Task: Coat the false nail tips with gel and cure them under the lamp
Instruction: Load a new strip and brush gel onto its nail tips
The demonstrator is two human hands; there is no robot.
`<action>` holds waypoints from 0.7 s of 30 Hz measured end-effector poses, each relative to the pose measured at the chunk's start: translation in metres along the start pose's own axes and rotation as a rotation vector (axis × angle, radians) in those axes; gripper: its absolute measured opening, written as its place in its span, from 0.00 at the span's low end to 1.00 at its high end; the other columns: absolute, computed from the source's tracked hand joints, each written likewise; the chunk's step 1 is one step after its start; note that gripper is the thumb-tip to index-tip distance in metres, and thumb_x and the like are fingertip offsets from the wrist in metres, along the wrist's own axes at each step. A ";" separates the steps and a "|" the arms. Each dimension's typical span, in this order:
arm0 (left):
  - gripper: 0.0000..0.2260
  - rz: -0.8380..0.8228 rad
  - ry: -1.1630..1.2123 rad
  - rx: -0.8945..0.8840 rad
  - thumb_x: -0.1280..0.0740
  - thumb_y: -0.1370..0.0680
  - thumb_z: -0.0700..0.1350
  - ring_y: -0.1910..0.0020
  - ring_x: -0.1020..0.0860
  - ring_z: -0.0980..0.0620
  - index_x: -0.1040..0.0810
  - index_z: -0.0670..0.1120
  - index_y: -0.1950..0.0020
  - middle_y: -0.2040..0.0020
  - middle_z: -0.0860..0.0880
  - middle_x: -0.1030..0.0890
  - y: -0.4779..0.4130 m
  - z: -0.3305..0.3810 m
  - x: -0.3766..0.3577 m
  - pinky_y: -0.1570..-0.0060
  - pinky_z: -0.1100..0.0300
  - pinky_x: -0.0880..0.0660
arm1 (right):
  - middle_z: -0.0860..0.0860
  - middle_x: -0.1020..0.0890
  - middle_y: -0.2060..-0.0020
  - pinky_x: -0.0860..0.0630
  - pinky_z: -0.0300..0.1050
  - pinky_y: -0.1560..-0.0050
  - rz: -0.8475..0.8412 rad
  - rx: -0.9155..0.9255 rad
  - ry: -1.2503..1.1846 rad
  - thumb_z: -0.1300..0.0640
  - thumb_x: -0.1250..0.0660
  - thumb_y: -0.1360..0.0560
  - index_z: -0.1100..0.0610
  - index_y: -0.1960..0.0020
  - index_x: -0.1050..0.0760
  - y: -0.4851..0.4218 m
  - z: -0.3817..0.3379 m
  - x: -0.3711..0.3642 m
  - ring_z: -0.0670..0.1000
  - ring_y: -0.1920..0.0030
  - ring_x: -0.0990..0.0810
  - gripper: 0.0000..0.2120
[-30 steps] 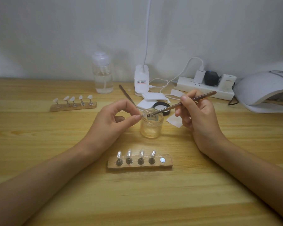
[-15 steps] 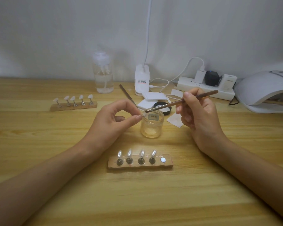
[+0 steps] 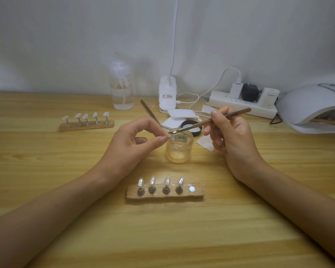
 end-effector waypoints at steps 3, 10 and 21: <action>0.03 0.004 -0.002 -0.004 0.29 0.23 0.40 0.78 0.36 0.62 0.22 0.43 0.56 0.74 0.63 0.25 0.000 0.001 0.000 0.73 0.76 0.38 | 0.49 0.20 0.70 0.39 0.34 0.77 0.053 -0.027 -0.004 0.56 0.38 0.18 0.53 0.58 0.30 0.000 0.001 0.002 0.44 0.76 0.35 0.10; 0.03 0.001 0.004 -0.006 0.30 0.23 0.40 0.77 0.34 0.62 0.22 0.42 0.56 0.74 0.63 0.25 0.000 0.001 -0.001 0.73 0.76 0.37 | 0.50 0.20 0.70 0.38 0.34 0.76 0.002 -0.013 0.008 0.56 0.38 0.18 0.52 0.58 0.30 0.001 -0.001 -0.001 0.43 0.76 0.34 0.10; 0.03 0.000 -0.006 -0.003 0.30 0.23 0.40 0.75 0.29 0.65 0.22 0.43 0.57 0.74 0.64 0.25 0.000 0.001 -0.002 0.73 0.77 0.36 | 0.49 0.21 0.71 0.39 0.34 0.76 0.048 -0.039 -0.006 0.57 0.39 0.18 0.53 0.58 0.30 0.000 0.000 0.001 0.44 0.76 0.35 0.10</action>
Point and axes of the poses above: each hand's wrist, its own y-axis away from the middle knuckle, its own x-axis out of the back of the hand, z = x × y, the point moved 1 cm from there along -y, towards the middle knuckle
